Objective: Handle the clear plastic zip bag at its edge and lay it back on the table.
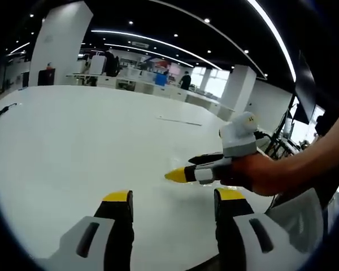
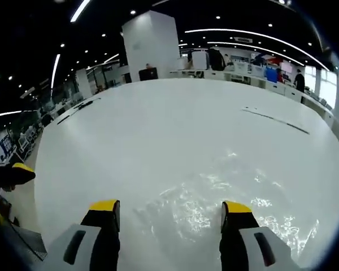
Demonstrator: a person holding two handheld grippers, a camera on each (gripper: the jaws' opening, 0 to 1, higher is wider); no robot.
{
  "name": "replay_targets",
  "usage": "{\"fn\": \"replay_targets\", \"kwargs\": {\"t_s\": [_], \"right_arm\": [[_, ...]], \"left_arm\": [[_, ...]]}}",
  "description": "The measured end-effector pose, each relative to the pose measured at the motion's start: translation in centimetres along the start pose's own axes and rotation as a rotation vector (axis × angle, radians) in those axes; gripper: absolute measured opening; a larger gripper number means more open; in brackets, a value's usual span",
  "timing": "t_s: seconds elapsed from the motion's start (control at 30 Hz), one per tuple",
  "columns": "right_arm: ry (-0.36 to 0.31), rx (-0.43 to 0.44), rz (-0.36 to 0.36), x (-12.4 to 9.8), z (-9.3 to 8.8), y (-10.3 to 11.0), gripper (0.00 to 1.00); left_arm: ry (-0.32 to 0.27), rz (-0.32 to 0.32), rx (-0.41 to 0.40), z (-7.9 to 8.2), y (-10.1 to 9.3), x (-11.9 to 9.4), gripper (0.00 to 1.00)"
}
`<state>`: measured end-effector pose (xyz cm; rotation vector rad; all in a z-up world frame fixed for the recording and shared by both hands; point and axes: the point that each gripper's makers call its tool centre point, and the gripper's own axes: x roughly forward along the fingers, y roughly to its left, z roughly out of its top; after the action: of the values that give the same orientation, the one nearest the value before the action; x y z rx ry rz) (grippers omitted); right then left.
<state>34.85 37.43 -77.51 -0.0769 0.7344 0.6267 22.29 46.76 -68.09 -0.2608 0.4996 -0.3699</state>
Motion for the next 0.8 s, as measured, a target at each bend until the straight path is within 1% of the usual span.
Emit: {"fn": "replay_targets", "kwargs": {"t_s": [0.03, 0.07, 0.13, 0.17, 0.2, 0.23, 0.27, 0.3, 0.33, 0.4, 0.5, 0.6, 0.67, 0.8], "right_arm": [[-0.022, 0.003, -0.020, -0.1, 0.3, 0.0, 0.71], [0.002, -0.014, -0.037, -0.3, -0.2, 0.0, 0.68], [-0.006, -0.025, -0.042, 0.0, 0.1, -0.1, 0.67], [-0.005, -0.040, -0.051, 0.0, 0.1, -0.3, 0.64], [0.005, -0.090, -0.084, -0.1, -0.2, -0.9, 0.61], [-0.004, -0.082, -0.071, 0.3, -0.3, -0.7, 0.61], [-0.005, -0.092, -0.078, 0.4, -0.4, -0.8, 0.59], [-0.005, -0.119, -0.098, 0.3, -0.4, -1.0, 0.57], [-0.002, -0.133, -0.094, 0.2, -0.4, -1.0, 0.56], [-0.013, -0.122, -0.091, 0.2, -0.1, -1.2, 0.54], [-0.005, -0.116, -0.092, -0.2, -0.1, -1.3, 0.49], [0.003, -0.115, -0.093, -0.3, -0.2, -1.8, 0.37], [0.005, -0.109, -0.088, -0.7, -0.2, -1.7, 0.31], [0.016, -0.090, -0.075, -0.8, -0.3, -1.9, 0.22]], "left_arm": [[-0.001, 0.006, -0.004, 0.0, 0.2, 0.1, 0.57], [0.000, 0.007, -0.008, 0.0, 0.2, 0.1, 0.57], [0.001, 0.010, -0.010, -0.1, 0.1, 0.0, 0.57], [-0.001, 0.011, -0.010, -0.1, 0.2, -0.1, 0.57], [-0.001, 0.010, -0.012, 0.0, 0.2, -0.1, 0.56], [-0.001, 0.010, -0.014, 0.0, 0.2, -0.1, 0.56], [0.000, 0.012, -0.016, -0.1, 0.2, -0.1, 0.56], [0.000, 0.013, -0.017, -0.1, 0.3, -0.1, 0.56], [0.000, 0.015, -0.017, 0.0, 0.3, -0.1, 0.56], [-0.001, 0.018, -0.019, 0.0, 0.4, -0.1, 0.56], [0.001, 0.015, -0.022, 0.0, 0.4, -0.1, 0.55], [0.007, 0.010, -0.018, -0.1, 0.2, 0.0, 0.54], [0.009, 0.008, -0.017, -0.2, 0.2, 0.0, 0.53], [0.011, 0.008, -0.018, -0.2, 0.2, 0.0, 0.51]]}}
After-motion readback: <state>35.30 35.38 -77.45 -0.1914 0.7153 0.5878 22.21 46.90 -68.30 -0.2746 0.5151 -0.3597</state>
